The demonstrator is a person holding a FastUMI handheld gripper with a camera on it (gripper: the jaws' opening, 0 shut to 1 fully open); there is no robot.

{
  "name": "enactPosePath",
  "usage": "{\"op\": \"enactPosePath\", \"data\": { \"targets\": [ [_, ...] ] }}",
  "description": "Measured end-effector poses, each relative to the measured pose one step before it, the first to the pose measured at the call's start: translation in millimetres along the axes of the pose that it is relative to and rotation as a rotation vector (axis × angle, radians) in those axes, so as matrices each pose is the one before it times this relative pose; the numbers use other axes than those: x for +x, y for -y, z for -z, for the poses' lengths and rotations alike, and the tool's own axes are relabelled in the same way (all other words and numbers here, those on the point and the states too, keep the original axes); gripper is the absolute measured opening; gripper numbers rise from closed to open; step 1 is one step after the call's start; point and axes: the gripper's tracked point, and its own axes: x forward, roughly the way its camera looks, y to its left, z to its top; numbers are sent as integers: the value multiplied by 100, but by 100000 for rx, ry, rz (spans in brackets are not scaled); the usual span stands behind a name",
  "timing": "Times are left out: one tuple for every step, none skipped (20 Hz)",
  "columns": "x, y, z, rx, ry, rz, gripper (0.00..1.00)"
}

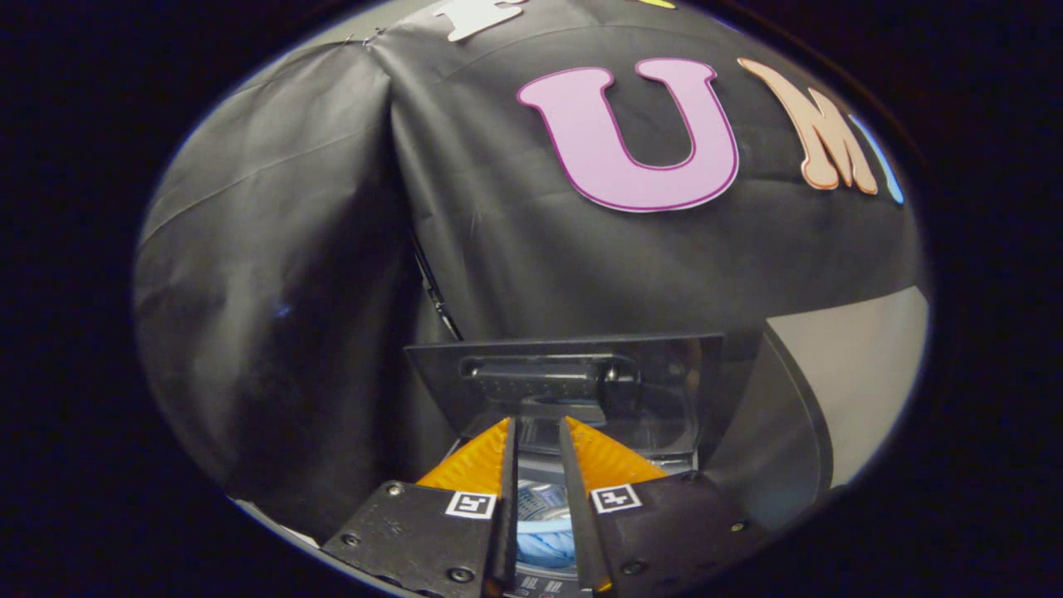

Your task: Put the clothes into the washing machine and then close the washing machine lid.

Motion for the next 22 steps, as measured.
{"op": "enactPosePath", "data": {
  "targets": [
    [169, 376, -792, -2246, 1867, 2194, 28],
    [675, 369, -783, -2540, 1590, 1286, 39],
    [968, 507, -515, -2689, 1470, 2490, 51],
    [761, 270, -678, -2764, 2451, 2373, 62],
    [278, 146, -553, -2734, 2414, 1580, 73],
    [1314, 483, -694, -1514, 1932, 2330, 84],
    [797, 338, -312, -1306, 525, 1722, 96],
    [1153, 232, 79, -303, 836, 1283, 96],
    [1270, 538, -266, 1089, 1303, 2009, 96],
    [810, 194, -319, 1078, 1282, 784, 96],
    [913, 165, -390, 1309, 1508, 529, 96],
    [972, 403, -154, 343, 397, 1388, 96],
    [913, 509, 174, -589, -837, 1600, 96],
    [871, 640, 449, -176, -2242, 2385, 96],
    [796, 406, 1030, 510, -3899, 2663, 96],
    [-362, 193, 894, 4116, -5365, 12, 96],
    [562, -443, -203, 4184, 2787, 171, 96],
    [217, 8, 20, -2743, 27, -1135, 96],
    [-769, 344, 217, -1451, -523, -165, 96],
    [-169, -59, -471, 1226, 3251, 78, 97],
    [-428, -111, 597, 226, -1756, 199, 97],
    [-224, 258, -378, -1337, 992, -234, 97]
  ]
}}
